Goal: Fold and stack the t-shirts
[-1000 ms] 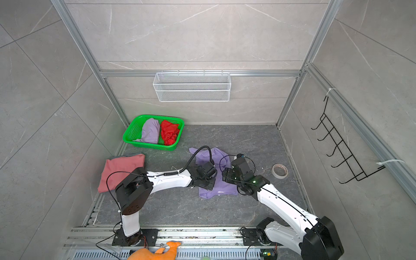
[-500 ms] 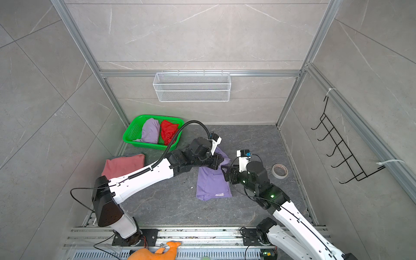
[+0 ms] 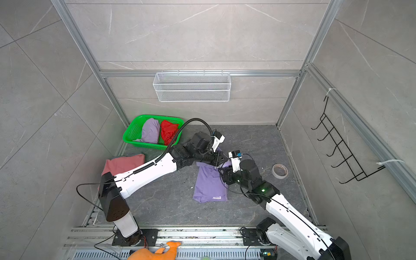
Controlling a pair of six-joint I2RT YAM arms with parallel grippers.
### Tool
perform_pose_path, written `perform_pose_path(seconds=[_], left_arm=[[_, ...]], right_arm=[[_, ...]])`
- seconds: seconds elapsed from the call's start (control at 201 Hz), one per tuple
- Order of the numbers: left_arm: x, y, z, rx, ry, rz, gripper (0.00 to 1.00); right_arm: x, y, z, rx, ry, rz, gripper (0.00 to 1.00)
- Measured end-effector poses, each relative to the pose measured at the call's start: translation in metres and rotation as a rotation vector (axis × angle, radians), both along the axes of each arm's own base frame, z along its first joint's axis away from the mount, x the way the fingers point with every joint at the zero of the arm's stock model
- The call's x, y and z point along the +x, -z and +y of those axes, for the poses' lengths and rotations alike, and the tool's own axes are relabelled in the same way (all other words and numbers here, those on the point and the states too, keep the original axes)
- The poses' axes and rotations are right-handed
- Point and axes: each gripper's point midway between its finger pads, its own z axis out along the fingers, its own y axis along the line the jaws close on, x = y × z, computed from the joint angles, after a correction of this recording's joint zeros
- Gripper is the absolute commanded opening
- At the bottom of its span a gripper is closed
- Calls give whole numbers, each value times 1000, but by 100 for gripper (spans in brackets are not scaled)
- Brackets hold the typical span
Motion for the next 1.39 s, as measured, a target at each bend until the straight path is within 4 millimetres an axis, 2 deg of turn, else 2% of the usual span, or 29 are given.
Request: perform_pose_path(seconds=[0.04, 0.055, 0.144, 0.219, 0.304, 0.468, 0.533, 0.622, 0.747, 0.856, 0.971, 1.155, 1.394], left_arm=[[0, -1, 0, 0, -4, 1, 0], [0, -1, 0, 1, -5, 1, 3], [6, 2, 6, 28, -38, -6, 37], [15, 6, 14, 46, -89, -3, 51], [26, 15, 40, 81, -175, -5, 54], [34, 49, 119, 220, -353, 0, 54], [24, 65, 134, 280, -360, 5, 54], [4, 93, 138, 358, -319, 18, 53], [-24, 133, 125, 454, -225, 43, 53], [-33, 159, 103, 512, -173, 46, 52], [-26, 178, 74, 543, -169, 14, 53], [-8, 193, 29, 536, -201, -51, 54], [6, 200, -6, 526, -236, -76, 54]], right_arm=[[2, 4, -1, -5, 15, 12, 16], [3, 5, -2, -3, 26, 18, 15], [9, 7, -9, -6, 84, 23, 11], [13, 7, -15, -5, 135, 26, 8], [15, 11, -25, -13, 203, 45, 7], [17, 30, -50, -44, 370, 120, 5], [16, 44, -60, -65, 438, 166, 5], [11, 67, -75, -91, 523, 233, 5], [4, 96, -99, -99, 639, 320, 5], [4, 119, -119, -91, 730, 391, 5], [3, 147, -129, -92, 792, 477, 4], [3, 180, -138, -26, 867, 577, 4], [9, 181, -141, 61, 882, 567, 4]])
